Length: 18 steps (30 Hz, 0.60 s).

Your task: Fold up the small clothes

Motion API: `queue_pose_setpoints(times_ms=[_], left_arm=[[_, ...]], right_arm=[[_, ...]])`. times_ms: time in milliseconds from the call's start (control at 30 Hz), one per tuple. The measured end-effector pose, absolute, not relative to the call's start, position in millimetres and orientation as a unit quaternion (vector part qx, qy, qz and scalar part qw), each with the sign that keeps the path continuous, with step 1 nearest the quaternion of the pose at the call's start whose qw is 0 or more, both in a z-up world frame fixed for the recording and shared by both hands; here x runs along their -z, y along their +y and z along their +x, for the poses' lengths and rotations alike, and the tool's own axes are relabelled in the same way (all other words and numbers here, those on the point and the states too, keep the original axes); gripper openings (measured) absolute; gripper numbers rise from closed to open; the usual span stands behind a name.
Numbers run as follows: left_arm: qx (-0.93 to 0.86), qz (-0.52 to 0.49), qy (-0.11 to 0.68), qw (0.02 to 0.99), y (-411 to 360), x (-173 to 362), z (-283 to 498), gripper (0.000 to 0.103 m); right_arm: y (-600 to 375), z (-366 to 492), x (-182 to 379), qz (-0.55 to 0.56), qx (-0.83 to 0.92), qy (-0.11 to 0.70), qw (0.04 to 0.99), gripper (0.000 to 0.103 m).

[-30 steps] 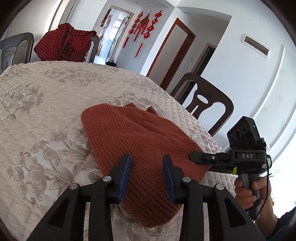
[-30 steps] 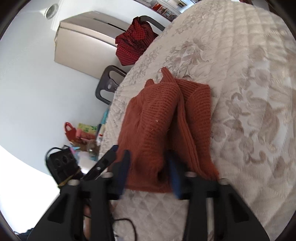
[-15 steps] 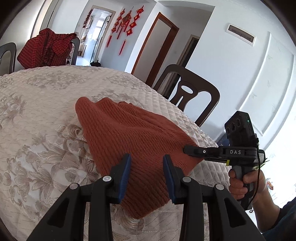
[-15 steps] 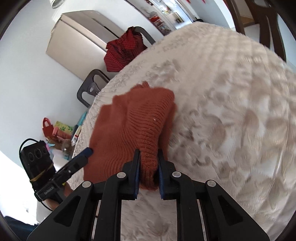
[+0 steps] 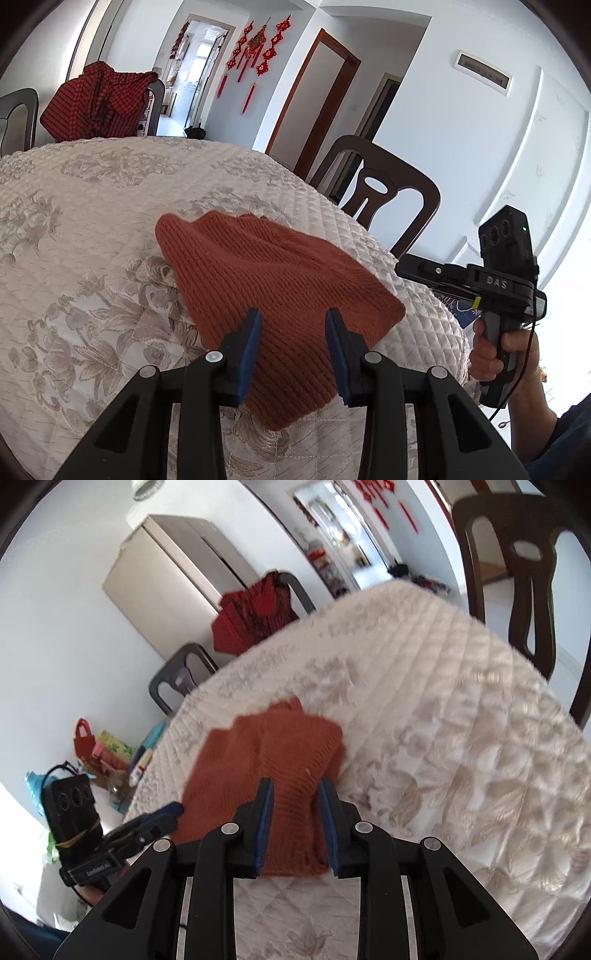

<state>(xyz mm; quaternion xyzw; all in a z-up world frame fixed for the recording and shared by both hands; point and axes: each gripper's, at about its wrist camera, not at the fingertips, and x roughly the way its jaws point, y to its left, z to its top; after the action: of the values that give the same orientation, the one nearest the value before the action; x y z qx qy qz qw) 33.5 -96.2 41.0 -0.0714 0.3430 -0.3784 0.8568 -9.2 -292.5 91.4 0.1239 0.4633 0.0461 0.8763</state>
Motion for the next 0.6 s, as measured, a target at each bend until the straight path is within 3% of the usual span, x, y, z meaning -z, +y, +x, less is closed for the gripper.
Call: queue_pose_setpoints(times_ms=[200,300,600], left_arm=[[0.377,-0.043,0.356,0.854,-102,-29,24,0.038],[0.360,-0.023,0.352,0.864,-102,-25,17,0.038],[0.360,-0.042,0.346,0.865,-99,-44,30,0.038]], right_arm=[[-266,-11,-73,0.065,-0.077,0.494,0.864,0.026],[-264,-16,-55,0.057,-0.076,0.507,0.857,0.018],[-260,-10,-69,0.053,-0.078,0.489,0.867,0.018]])
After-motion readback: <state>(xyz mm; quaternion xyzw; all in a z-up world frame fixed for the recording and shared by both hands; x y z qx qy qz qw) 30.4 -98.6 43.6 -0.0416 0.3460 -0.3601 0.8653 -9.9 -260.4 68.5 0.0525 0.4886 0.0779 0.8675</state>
